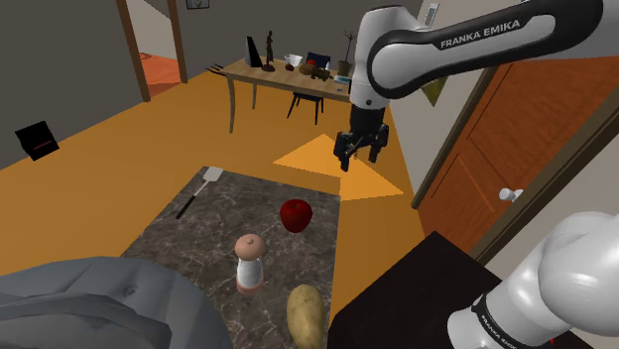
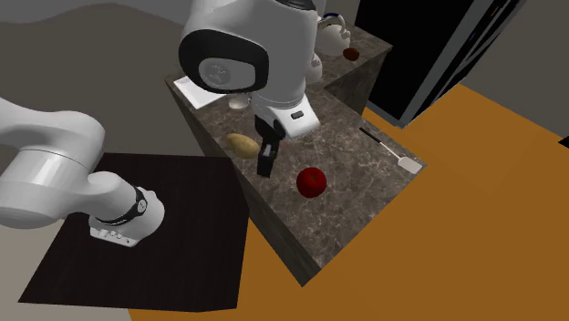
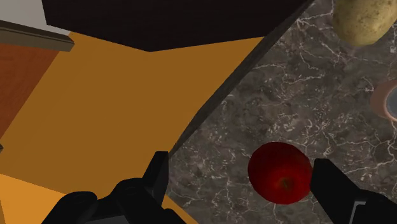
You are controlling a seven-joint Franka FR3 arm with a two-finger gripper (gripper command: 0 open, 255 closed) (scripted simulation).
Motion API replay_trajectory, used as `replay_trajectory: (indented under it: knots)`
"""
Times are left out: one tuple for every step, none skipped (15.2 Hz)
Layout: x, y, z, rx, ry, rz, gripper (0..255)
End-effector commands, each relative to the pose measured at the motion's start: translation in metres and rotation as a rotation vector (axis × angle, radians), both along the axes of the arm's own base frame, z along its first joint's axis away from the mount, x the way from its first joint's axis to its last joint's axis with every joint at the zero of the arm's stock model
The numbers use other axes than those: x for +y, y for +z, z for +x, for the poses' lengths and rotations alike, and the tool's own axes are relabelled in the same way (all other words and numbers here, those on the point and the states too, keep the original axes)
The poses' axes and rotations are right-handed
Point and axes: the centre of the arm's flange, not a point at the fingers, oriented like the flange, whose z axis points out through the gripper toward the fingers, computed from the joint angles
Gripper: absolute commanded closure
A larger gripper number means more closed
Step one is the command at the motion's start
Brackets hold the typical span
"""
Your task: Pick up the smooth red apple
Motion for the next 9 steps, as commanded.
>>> replay_trajectory:
  knots:
    - [0.006, -0.020, 0.015, 0.002, -0.006, 0.006, 0]
    - [0.010, -0.030, 0.023, 0.003, -0.009, 0.009, 0]
    - [0.014, -0.039, 0.031, 0.004, -0.011, 0.011, 0]
    - [0.018, -0.049, 0.039, 0.005, -0.014, 0.014, 0]
    - [0.022, -0.058, 0.048, 0.006, -0.017, 0.017, 0]
    - [0.026, -0.068, 0.056, 0.007, -0.019, 0.019, 0]
    - [0.030, -0.077, 0.064, 0.008, -0.022, 0.022, 0]
    - [0.034, -0.087, 0.072, 0.009, -0.024, 0.025, 0]
    - [0.038, -0.096, 0.080, 0.009, -0.027, 0.027, 0]
